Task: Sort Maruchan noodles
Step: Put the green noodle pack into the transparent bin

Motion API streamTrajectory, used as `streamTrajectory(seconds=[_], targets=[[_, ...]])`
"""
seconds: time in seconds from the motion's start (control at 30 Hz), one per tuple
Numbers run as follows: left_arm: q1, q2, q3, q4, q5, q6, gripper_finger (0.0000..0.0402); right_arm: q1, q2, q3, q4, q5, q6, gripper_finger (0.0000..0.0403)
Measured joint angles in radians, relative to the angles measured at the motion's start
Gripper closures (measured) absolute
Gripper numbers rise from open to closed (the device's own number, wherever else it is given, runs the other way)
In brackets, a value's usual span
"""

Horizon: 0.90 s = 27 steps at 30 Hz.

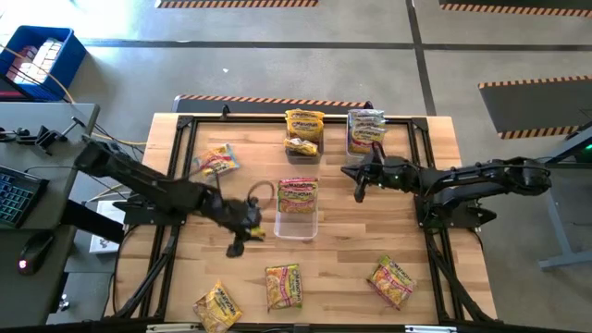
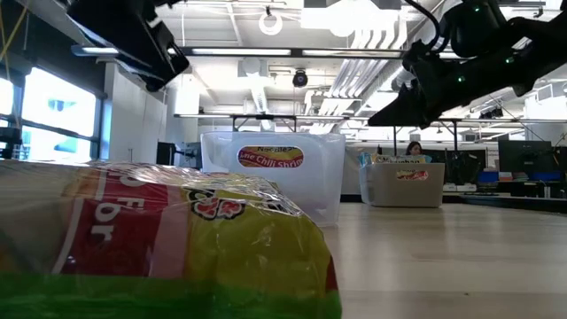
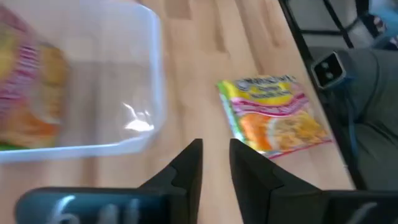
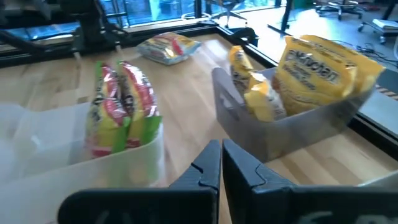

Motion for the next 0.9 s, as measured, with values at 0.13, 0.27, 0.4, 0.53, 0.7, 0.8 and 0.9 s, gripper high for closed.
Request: streamTrajectory(seconds=[0.13, 0.27, 0.4, 0.53, 0.7, 0.8, 0.9], targets=[[-0.093, 0.118, 0.102, -0.094, -0.022, -0.082, 0.0297, 0.028, 0.0, 0.0, 0.002, 0.0, 0.004, 0.0403], [-0.148, 0.223, 0.21, -0.166, -0.047, -0.135, 0.0266, 0.058, 0.0, 0.0, 0.005, 0.008, 0.028, 0.0403], [-0.164, 0.317, 0.317, -0.2, -0.049, -0.153, 0.0244, 0.091, 0.0, 0.0, 0.011, 0.065, 0.041, 0.0403], [-0.162, 0.407, 0.403, -0.203, -0.042, -0.153, 0.023, 0.11, 0.0, 0.0, 0.04, 0.081, 0.018, 0.0403], [-0.134, 0.507, 0.467, -0.205, -0.023, -0.146, 0.0222, 0.123, 0.0, 0.0, 0.07, 0.082, 0.009, 0.0403], [-0.115, 0.558, 0.494, -0.218, -0.023, -0.143, 0.0222, 0.127, 0.0, 0.0, 0.071, 0.083, 0.007, 0.0403], [-0.097, 0.594, 0.519, -0.24, -0.023, -0.126, 0.0222, 0.127, 0.0, 0.0, 0.071, 0.083, 0.006, 0.0403]])
